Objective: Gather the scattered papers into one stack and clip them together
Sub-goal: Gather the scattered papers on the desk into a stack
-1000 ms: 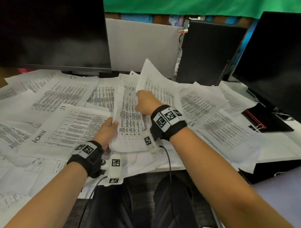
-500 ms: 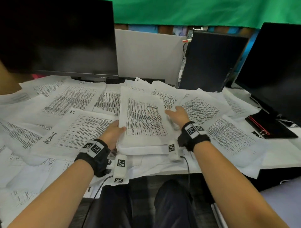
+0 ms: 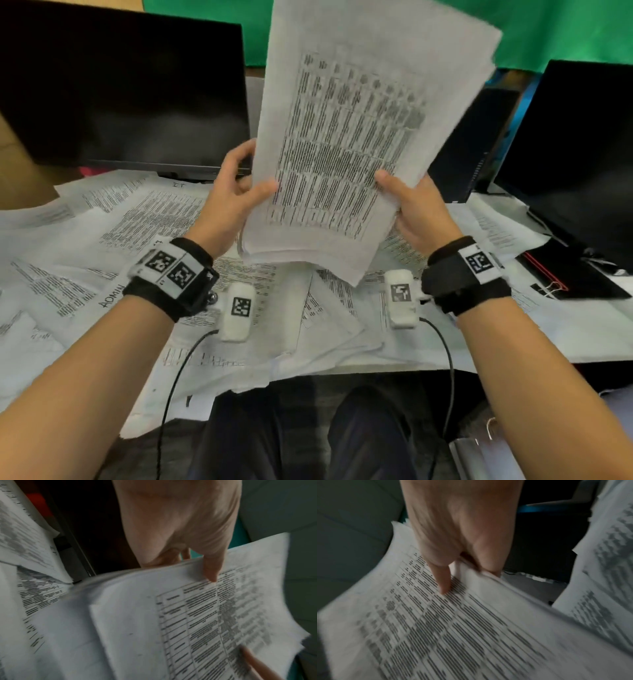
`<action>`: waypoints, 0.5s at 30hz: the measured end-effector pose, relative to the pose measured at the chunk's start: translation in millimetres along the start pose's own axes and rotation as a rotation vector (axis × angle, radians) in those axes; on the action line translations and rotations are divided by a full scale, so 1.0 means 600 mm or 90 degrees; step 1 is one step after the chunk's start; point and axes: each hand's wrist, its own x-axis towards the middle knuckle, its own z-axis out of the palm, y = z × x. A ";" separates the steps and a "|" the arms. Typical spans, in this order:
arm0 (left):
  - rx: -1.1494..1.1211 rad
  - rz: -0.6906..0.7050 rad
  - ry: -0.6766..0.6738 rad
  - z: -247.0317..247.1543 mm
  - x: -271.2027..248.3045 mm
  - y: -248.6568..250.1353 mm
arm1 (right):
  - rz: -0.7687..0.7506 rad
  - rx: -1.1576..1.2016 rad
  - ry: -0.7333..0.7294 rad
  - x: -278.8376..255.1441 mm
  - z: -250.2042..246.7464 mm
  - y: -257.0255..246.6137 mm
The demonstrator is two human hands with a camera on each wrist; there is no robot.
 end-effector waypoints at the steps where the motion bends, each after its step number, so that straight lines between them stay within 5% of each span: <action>1: 0.011 0.011 0.002 0.006 -0.001 0.007 | -0.006 -0.002 -0.017 -0.005 0.003 -0.009; 5: 0.051 0.017 -0.018 0.041 -0.011 0.012 | -0.019 -0.043 -0.031 -0.015 0.020 -0.019; 12: 0.073 0.190 0.126 0.087 0.010 0.075 | -0.194 -0.080 0.024 -0.003 0.062 -0.085; 15: 0.124 0.168 0.050 0.059 0.019 0.053 | -0.148 -0.119 0.026 -0.002 0.040 -0.054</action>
